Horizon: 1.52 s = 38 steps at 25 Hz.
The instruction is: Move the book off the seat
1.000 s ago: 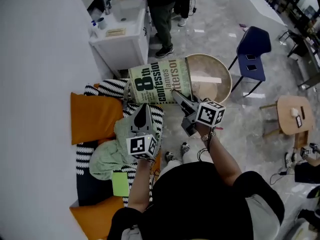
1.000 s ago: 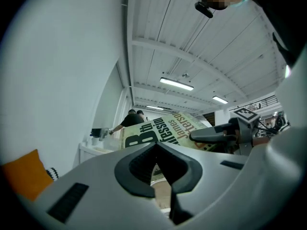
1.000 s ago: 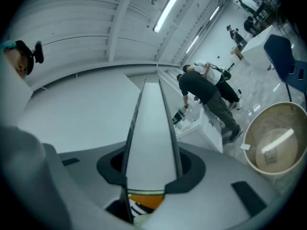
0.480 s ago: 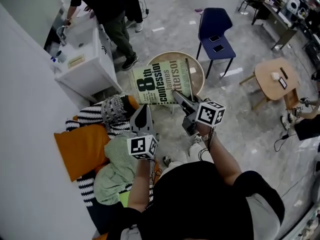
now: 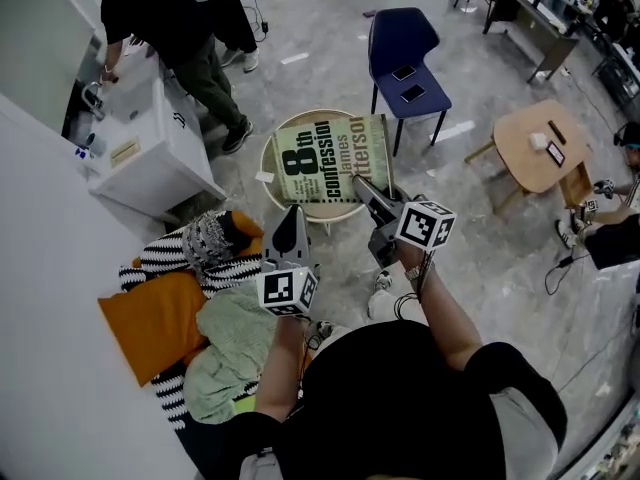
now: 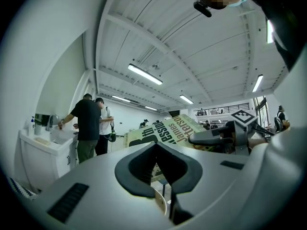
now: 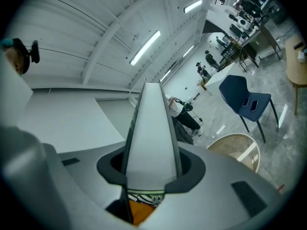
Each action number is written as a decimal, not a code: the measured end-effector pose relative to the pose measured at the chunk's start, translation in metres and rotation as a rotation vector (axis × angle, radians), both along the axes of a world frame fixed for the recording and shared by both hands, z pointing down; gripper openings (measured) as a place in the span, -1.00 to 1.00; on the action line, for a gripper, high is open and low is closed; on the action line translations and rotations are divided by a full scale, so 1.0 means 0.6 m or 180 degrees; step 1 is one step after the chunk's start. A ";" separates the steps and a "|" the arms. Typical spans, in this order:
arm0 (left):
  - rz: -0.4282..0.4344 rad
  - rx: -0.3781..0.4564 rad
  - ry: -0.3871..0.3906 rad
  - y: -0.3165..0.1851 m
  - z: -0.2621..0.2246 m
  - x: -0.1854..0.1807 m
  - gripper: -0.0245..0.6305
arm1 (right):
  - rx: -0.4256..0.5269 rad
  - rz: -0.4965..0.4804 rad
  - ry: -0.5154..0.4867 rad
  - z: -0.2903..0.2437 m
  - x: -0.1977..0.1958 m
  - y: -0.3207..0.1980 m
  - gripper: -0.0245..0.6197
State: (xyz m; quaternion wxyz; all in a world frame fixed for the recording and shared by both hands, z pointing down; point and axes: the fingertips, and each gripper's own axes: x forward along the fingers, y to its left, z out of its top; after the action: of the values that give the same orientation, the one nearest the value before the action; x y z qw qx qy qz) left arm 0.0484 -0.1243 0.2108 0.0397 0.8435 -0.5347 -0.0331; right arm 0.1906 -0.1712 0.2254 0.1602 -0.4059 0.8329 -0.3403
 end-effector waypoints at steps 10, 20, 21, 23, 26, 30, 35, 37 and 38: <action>-0.0119 -0.0084 -0.0057 -0.097 0.021 0.152 -0.90 | -0.0082 -0.0076 -0.0061 0.030 0.149 -0.112 -0.43; 0.0022 -0.0427 -0.0042 -0.155 0.093 0.248 -0.90 | -0.0486 0.0088 -0.0025 0.123 0.252 -0.162 -0.43; 0.0033 -0.0435 -0.0052 -0.164 0.101 0.252 -0.90 | -0.0521 0.0112 -0.0017 0.135 0.259 -0.169 -0.43; 0.0071 -0.0503 -0.0068 -0.176 0.120 0.257 -0.90 | -0.0642 0.0175 -0.0001 0.165 0.272 -0.172 -0.43; 0.0147 -0.0666 -0.0030 -0.197 0.161 0.256 -0.90 | -0.0850 0.0279 0.0060 0.215 0.281 -0.175 -0.43; 0.0226 -0.0795 -0.0003 -0.249 0.219 0.244 -0.90 | -0.1051 0.0383 0.0137 0.281 0.277 -0.201 -0.43; 0.0274 -0.0886 0.0017 -0.312 0.287 0.240 -0.90 | -0.1302 0.0498 0.0183 0.374 0.279 -0.235 -0.43; 0.0275 -0.0919 0.0025 -0.336 0.314 0.239 -0.90 | -0.1383 0.0536 0.0188 0.415 0.283 -0.251 -0.43; 0.0273 -0.0938 0.0029 -0.347 0.329 0.238 -0.90 | -0.1421 0.0552 0.0191 0.436 0.283 -0.260 -0.43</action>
State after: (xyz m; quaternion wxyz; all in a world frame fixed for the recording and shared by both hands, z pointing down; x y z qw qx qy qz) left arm 0.1915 -0.3327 0.4083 0.1668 0.8505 -0.4970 0.0435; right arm 0.3605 -0.3270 0.4870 0.0703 -0.5112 0.7035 -0.4887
